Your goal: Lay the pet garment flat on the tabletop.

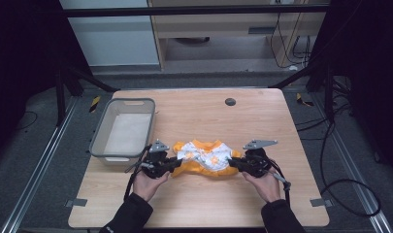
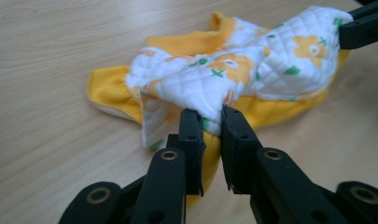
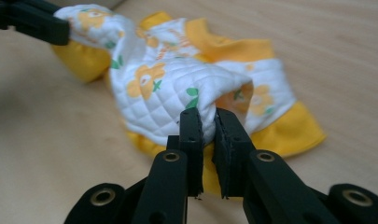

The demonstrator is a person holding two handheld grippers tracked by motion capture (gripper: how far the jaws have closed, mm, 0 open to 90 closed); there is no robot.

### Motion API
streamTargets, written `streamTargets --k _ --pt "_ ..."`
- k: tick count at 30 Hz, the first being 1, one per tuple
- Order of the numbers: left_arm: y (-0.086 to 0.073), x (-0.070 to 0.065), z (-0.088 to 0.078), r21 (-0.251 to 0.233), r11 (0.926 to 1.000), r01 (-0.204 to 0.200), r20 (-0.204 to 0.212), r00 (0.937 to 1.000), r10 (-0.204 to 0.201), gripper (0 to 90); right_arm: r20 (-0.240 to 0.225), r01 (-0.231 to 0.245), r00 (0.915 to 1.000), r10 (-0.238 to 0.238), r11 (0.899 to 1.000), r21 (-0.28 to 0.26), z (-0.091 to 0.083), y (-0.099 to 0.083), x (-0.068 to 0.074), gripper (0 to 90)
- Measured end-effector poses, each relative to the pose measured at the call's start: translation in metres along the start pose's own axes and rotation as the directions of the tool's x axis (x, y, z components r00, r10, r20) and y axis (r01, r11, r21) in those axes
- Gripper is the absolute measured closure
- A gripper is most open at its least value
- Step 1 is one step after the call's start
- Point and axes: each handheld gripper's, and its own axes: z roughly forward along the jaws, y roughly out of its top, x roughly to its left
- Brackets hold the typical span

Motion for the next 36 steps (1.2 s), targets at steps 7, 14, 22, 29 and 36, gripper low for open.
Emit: streamTargets --k 7,14,22,29,36 --pt "-0.005 0.014 0.018 0.016 0.9999 -0.004 -0.061 0.9982 0.005 66.7 0.115 0.041 0.9925 -0.04 0.999 -0.008 0.035 -0.003 -0.01 75.9" --pt "-0.01 0.009 -0.008 -0.076 0.9963 -0.041 -0.066 0.9971 0.036 35.6 0.138 0.093 0.9872 -0.079 0.99 -0.102 0.009 0.0 -0.003 63.0" --pt "-0.04 -0.003 -0.029 -0.087 0.994 -0.067 -0.071 0.9956 0.061 32.5 0.116 0.129 0.9869 -0.112 0.98 -0.15 -0.024 -0.02 0.003 52.0" --pt "-0.049 -0.006 -0.012 -0.008 0.9962 -0.087 -0.076 0.9934 0.086 37.6 0.113 0.127 0.9866 -0.118 0.989 -0.081 -0.017 -0.048 0.001 48.3" --pt "-0.05 -0.005 0.001 0.036 0.995 -0.093 -0.085 0.9918 0.096 50.2 0.141 0.129 0.982 -0.126 0.992 -0.011 0.008 -0.05 -0.005 48.4"
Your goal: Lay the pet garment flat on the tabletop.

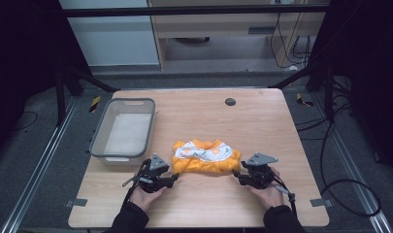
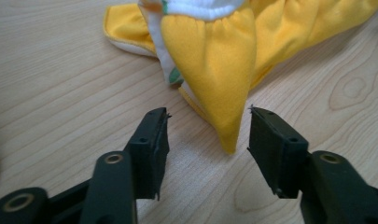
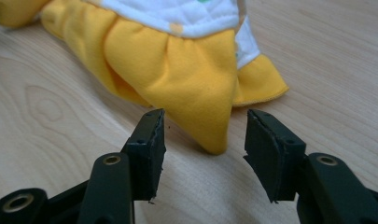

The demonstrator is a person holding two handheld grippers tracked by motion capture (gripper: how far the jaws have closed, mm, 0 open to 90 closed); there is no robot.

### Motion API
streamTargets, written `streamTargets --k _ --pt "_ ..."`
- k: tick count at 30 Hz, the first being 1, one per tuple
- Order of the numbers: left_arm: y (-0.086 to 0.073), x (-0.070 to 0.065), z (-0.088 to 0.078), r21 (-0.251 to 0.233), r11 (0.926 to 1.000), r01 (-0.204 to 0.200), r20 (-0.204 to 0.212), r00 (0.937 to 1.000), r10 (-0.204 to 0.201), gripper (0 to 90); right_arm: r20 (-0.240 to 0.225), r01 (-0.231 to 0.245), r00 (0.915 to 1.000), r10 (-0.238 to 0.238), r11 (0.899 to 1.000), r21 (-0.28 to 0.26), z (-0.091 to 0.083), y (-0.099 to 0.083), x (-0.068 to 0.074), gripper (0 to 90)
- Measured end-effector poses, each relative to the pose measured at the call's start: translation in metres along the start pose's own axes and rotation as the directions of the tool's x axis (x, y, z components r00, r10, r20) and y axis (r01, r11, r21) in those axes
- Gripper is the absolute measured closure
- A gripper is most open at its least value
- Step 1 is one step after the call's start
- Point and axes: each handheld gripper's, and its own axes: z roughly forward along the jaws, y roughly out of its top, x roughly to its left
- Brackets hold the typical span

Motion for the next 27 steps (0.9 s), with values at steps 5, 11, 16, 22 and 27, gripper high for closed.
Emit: streamTargets --k 5,11,16,22,27 --pt "0.003 -0.001 0.004 0.007 1.0 -0.001 0.016 0.9999 0.001 73.1 -0.023 -0.018 0.9995 0.019 0.999 0.03 0.008 0.002 -0.003 65.4" --pt "0.01 0.001 -0.009 -0.03 0.9993 0.024 0.071 0.9972 -0.022 86.4 -0.062 -0.021 0.9978 0.022 1.0 0.015 -0.005 0.01 -0.002 86.4" --pt "0.016 0.0 -0.036 -0.078 0.9962 0.038 0.134 0.9906 -0.028 86.6 -0.137 -0.029 0.9902 0.023 0.999 -0.039 -0.033 0.019 0.003 86.5" --pt "0.005 -0.002 -0.064 -0.075 0.9961 0.047 0.197 0.9798 -0.031 86.2 -0.234 -0.04 0.9715 0.037 0.999 -0.012 -0.065 0.015 0.014 86.1" --pt "-0.02 -0.006 -0.072 -0.004 0.9992 0.041 0.207 0.9776 -0.039 85.3 -0.274 -0.044 0.9606 0.049 0.999 0.023 -0.081 -0.002 0.019 85.4"
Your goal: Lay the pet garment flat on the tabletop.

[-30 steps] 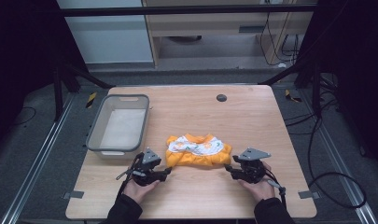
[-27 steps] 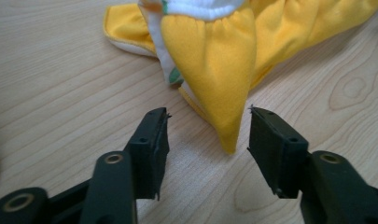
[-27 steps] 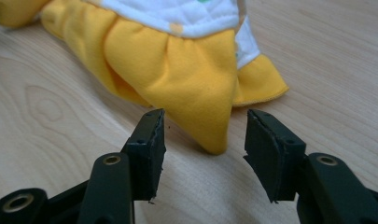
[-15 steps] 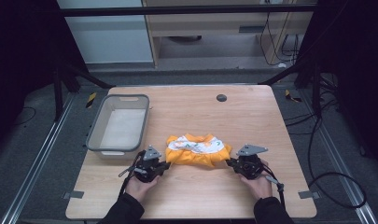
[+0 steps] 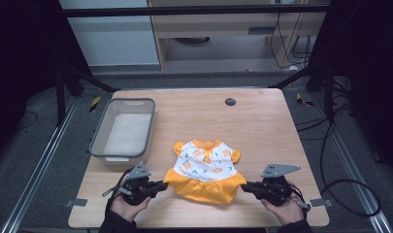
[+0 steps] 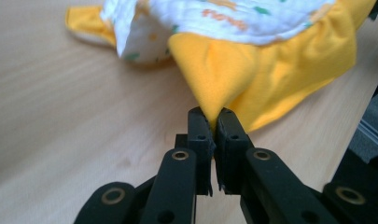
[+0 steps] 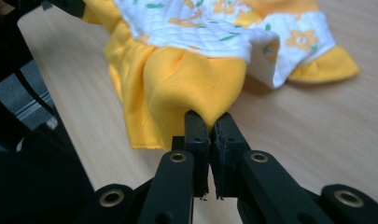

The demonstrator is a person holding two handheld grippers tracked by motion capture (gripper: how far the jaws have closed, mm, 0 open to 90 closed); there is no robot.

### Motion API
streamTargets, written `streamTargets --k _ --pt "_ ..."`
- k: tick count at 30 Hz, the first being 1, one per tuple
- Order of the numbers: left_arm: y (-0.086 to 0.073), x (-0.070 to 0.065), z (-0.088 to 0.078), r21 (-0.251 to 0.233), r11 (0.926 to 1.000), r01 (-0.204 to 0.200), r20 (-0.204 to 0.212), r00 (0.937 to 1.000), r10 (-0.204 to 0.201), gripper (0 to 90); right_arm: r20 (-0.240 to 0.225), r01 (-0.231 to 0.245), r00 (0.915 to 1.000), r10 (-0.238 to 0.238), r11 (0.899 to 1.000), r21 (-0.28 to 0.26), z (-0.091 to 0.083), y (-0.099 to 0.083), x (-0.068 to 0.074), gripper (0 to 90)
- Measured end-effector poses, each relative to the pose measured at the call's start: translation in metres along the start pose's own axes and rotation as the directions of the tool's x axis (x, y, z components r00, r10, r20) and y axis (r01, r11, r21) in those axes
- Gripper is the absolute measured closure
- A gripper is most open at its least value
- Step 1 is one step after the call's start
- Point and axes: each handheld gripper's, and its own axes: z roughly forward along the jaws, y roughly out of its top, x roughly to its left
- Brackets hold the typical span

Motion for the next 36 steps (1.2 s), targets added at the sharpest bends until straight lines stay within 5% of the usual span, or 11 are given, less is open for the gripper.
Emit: streamTargets --k 6,12,17,22,30,36 --pt "-0.014 -0.006 0.014 0.068 0.9976 -0.013 -0.052 0.9985 0.017 68.0 0.066 0.012 0.9976 -0.017 0.997 0.075 0.008 -0.019 -0.003 76.8" --pt "-0.012 -0.005 -0.009 -0.09 0.995 -0.043 -0.091 0.9953 0.035 38.7 0.102 0.021 0.9947 -0.018 0.999 -0.031 -0.003 -0.017 -0.006 65.0" --pt "0.003 0.006 -0.026 -0.18 0.983 -0.036 -0.132 0.9912 0.012 35.1 0.145 0.006 0.9893 0.016 0.988 -0.153 -0.015 -0.007 -0.012 60.0" --pt "0.024 0.018 -0.023 -0.204 0.9768 -0.067 -0.18 0.9831 0.03 35.6 0.2 0.02 0.9796 0.02 0.98 -0.197 -0.009 0.007 -0.023 53.1" --pt "0.072 0.038 0.007 -0.215 0.971 -0.104 -0.246 0.968 0.049 36.4 0.263 0.014 0.9638 0.044 0.977 -0.214 0.016 0.033 -0.047 46.7" --pt "0.097 0.053 0.042 -0.18 0.9773 -0.113 -0.291 0.9549 0.057 37.4 0.304 0.019 0.9519 0.041 0.981 -0.191 0.036 0.051 -0.065 48.5"
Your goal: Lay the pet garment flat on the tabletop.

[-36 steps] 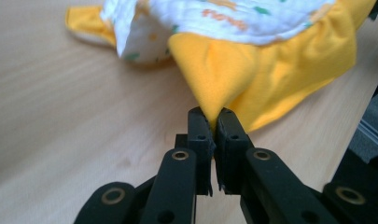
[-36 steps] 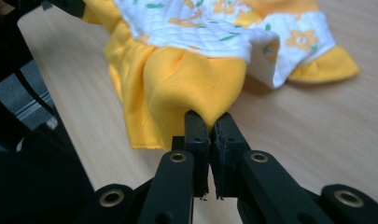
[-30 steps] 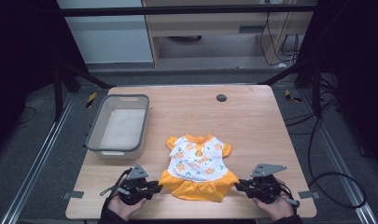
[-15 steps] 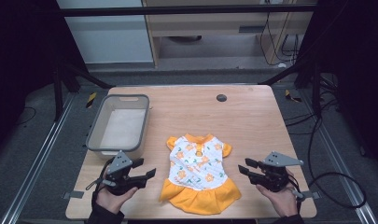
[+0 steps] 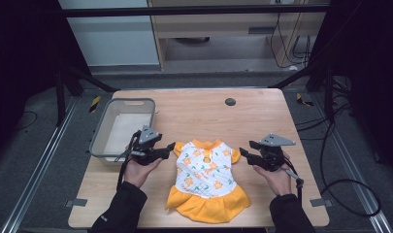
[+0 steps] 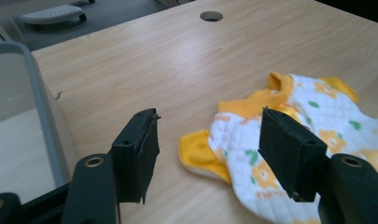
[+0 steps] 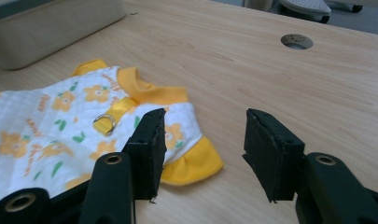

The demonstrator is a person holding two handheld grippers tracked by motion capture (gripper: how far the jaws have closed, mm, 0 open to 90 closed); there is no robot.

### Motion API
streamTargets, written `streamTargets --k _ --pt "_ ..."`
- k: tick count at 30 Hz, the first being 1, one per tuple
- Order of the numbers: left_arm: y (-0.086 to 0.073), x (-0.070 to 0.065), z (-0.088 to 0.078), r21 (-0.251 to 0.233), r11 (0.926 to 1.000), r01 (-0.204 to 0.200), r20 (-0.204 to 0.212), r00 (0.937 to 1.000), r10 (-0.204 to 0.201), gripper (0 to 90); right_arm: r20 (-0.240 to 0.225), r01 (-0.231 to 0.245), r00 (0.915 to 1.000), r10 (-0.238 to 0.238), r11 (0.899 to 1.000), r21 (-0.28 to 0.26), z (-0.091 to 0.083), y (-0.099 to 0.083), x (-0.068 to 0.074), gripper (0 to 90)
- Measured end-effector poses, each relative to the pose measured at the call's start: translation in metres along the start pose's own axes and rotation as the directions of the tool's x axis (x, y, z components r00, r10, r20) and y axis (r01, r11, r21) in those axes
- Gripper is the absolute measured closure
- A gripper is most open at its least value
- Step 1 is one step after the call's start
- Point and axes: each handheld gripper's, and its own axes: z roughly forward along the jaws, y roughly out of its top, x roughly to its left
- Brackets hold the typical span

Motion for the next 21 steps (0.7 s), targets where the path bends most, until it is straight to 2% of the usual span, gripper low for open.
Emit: streamTargets --k 3,5,6,8,10,13,18,21 --pt "0.001 0.003 0.022 0.027 0.9993 0.027 -0.005 0.9996 -0.027 38.2 0.018 -0.006 0.9998 0.006 1.0 0.018 0.014 0.003 -0.005 51.0" --pt "-0.002 0.004 0.036 0.07 0.9972 0.026 -0.021 0.9995 -0.024 38.1 0.02 -0.013 0.9997 0.012 0.999 0.035 0.024 0.002 -0.008 52.4" --pt "-0.005 0.004 0.042 0.095 0.9954 0.014 -0.03 0.9995 -0.011 38.3 0.019 -0.015 0.9997 0.014 0.999 0.051 0.029 0.0 -0.009 52.5" --pt "-0.01 0.006 0.052 0.127 0.9916 0.025 -0.021 0.9995 -0.023 38.4 0.019 -0.014 0.9997 0.013 0.996 0.084 0.038 -0.005 -0.01 52.5" --pt "-0.015 0.007 0.059 0.151 0.9882 0.026 -0.029 0.9993 -0.021 39.4 0.014 -0.016 0.9998 0.014 0.993 0.116 0.049 -0.012 -0.009 52.5" --pt "-0.022 0.007 0.068 0.182 0.9827 0.034 -0.037 0.9989 -0.028 41.0 0.006 0.007 1.0 -0.008 0.986 0.166 0.061 -0.018 -0.005 52.4" --pt "-0.033 0.006 0.079 0.228 0.973 0.037 -0.024 0.9992 -0.032 44.4 0.007 0.009 0.9999 -0.011 0.98 0.201 0.07 -0.024 -0.004 54.5" --pt "-0.036 0.004 0.081 0.208 0.9774 0.037 -0.018 0.9992 -0.034 49.0 0.0 -0.001 1.0 0.001 0.978 0.207 0.072 -0.026 -0.006 58.0"
